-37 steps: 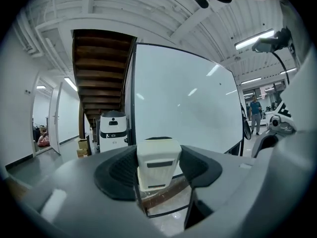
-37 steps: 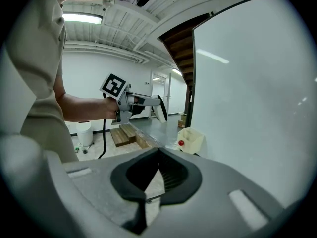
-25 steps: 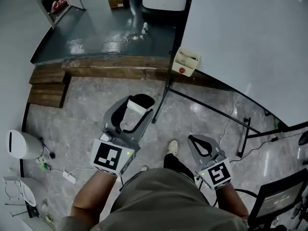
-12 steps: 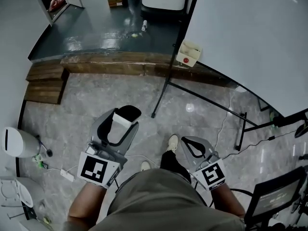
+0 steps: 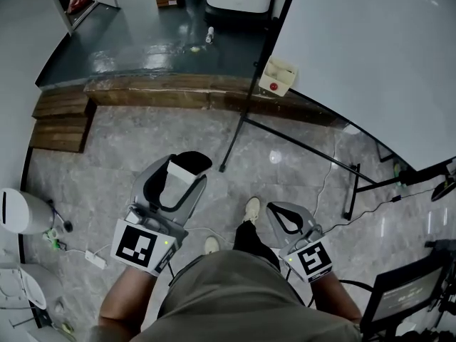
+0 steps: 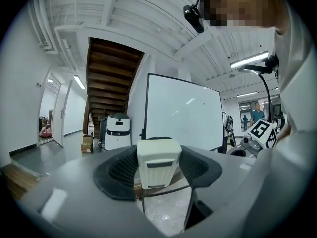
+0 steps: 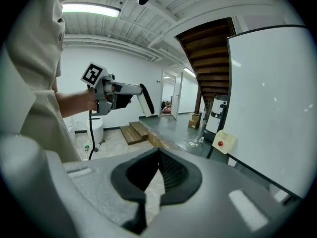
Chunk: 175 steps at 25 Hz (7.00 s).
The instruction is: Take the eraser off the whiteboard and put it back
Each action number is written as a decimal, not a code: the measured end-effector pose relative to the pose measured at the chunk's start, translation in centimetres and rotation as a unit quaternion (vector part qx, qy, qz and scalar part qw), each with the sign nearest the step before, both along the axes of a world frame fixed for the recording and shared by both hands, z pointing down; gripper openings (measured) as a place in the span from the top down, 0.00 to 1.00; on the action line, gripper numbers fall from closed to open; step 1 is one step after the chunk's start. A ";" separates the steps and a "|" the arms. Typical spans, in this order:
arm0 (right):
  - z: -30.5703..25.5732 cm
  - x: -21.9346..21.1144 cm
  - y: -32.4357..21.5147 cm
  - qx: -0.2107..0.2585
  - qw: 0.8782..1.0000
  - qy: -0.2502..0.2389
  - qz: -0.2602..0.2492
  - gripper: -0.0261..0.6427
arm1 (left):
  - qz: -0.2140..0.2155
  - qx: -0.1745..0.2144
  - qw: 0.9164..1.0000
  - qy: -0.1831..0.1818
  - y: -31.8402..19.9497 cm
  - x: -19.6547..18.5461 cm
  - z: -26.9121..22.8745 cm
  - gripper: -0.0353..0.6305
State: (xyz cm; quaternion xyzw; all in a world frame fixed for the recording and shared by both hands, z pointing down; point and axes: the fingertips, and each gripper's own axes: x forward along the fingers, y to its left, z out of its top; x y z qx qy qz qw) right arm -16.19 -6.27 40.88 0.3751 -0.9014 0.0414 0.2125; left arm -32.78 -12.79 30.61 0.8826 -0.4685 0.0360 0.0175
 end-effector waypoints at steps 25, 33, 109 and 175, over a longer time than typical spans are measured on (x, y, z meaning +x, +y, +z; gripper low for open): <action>0.2 18.7 -14.9 0.008 0.994 -0.011 0.105 0.96 | 0.065 -0.003 0.998 -0.012 -23.5 20.6 0.6 0.55; 0.9 25.2 -18.7 0.008 0.992 -0.010 0.125 0.96 | 0.049 -0.018 0.998 -0.031 -30.0 25.8 2.8 0.55; 1.0 15.5 -14.4 0.016 0.998 0.013 0.064 0.96 | 0.036 -0.033 0.996 -0.069 -15.9 12.5 9.4 0.52; -7.3 22.9 36.3 0.076 0.986 -0.018 0.146 0.96 | 0.227 -0.044 0.972 -0.038 38.1 24.0 0.2 0.94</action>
